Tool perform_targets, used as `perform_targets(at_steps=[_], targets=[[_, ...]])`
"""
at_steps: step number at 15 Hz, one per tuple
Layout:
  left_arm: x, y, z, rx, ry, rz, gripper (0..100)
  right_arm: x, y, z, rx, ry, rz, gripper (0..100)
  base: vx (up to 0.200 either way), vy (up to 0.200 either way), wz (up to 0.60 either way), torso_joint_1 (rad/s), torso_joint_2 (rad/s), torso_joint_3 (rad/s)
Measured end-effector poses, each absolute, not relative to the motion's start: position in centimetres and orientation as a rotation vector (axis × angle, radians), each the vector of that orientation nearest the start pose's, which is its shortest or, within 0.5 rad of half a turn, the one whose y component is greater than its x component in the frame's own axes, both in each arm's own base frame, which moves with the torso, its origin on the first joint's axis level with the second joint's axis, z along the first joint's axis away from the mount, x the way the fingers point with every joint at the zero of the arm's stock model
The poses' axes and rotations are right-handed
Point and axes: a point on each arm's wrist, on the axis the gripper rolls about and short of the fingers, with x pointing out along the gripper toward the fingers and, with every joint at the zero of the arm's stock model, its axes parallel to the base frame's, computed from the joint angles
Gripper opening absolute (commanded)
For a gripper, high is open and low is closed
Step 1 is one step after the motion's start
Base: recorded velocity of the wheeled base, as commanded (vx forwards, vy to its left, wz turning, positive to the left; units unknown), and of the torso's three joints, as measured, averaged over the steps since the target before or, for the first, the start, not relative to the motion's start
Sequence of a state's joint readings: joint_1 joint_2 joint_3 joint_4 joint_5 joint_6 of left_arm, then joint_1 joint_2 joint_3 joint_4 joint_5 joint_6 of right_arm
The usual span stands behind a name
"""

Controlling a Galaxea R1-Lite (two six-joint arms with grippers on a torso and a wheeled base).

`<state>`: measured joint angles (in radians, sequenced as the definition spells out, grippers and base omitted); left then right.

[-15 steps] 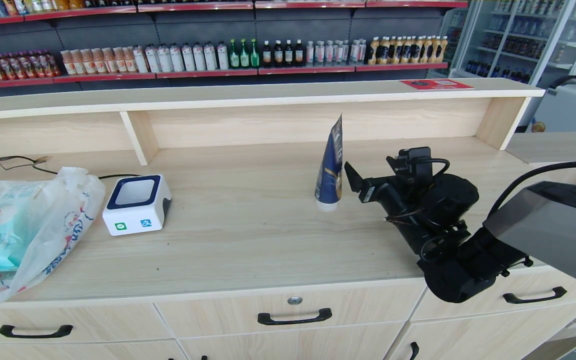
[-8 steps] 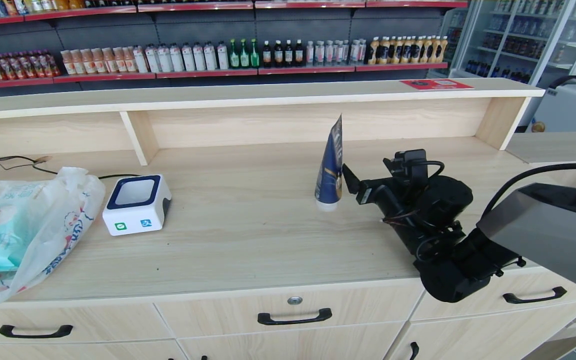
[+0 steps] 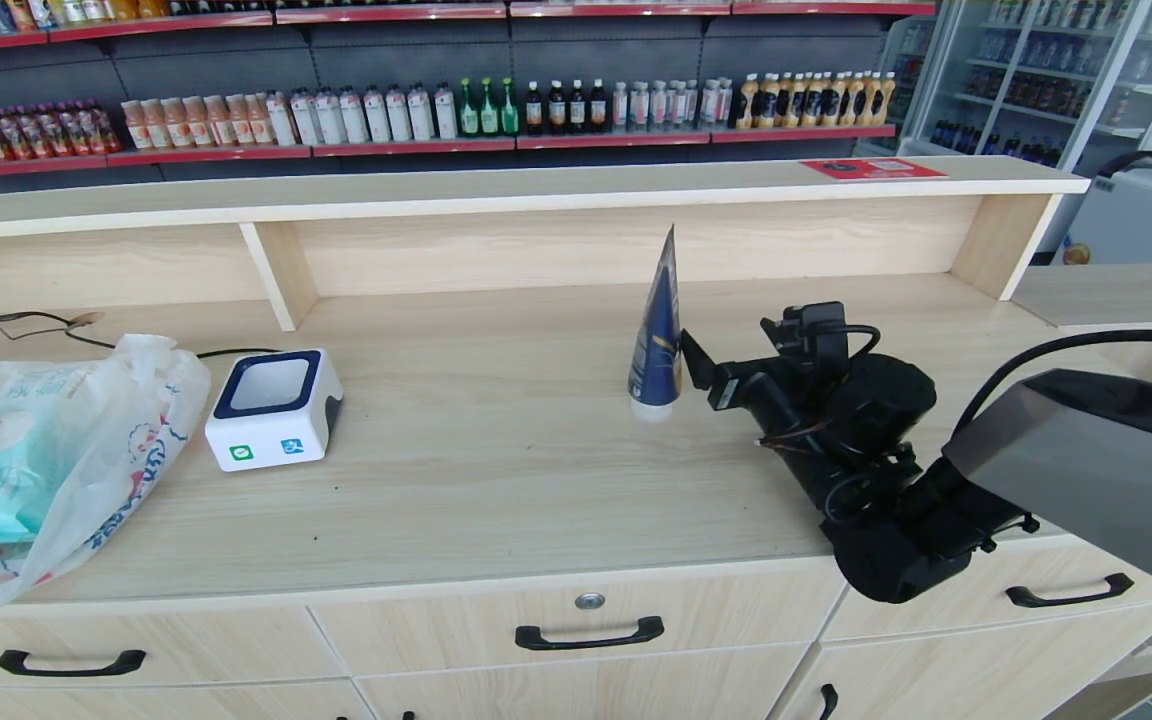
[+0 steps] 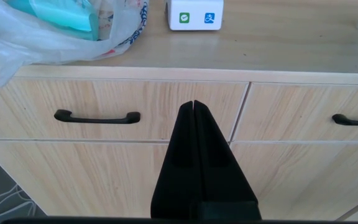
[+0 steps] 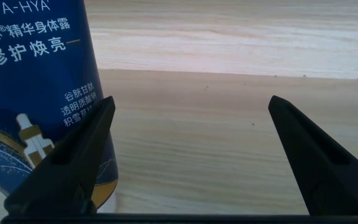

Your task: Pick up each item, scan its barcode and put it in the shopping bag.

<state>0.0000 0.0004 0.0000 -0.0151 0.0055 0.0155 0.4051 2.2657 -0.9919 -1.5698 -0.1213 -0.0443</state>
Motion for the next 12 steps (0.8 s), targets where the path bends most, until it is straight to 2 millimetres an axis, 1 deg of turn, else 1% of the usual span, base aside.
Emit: perform_targets(at_steps=[3,5,6,9,12], targets=[[-2.3,0.0,7.7,0.013,-0.015,0.006,0,38.0,15.1,11.1,0.024,-0.267,0.243,100,0.000,0.000,0.00,0.000,0.00,0.000],[-2.3,0.0,7.7,0.013,-0.015,0.006,0,37.6,13.8,11.2,0.015,-0.251,0.218,100,0.000,0.000,0.00,0.000,0.00,0.000],[-2.3,0.0,7.7,0.011,-0.015,0.006,0,37.2,13.3,11.6,0.011,-0.249,0.207,100,0.000,0.000,0.00,0.000,0.00,0.000],[-2.3,0.0,7.7,0.013,-0.013,0.006,0,35.3,12.6,13.1,-0.002,-0.255,0.206,100,0.000,0.000,0.00,0.000,0.00,0.000],[-2.3,0.0,7.7,0.012,-0.013,0.006,0,32.7,12.2,14.5,-0.003,-0.255,0.220,100,-0.200,0.000,0.00,0.009,0.00,-0.002]])
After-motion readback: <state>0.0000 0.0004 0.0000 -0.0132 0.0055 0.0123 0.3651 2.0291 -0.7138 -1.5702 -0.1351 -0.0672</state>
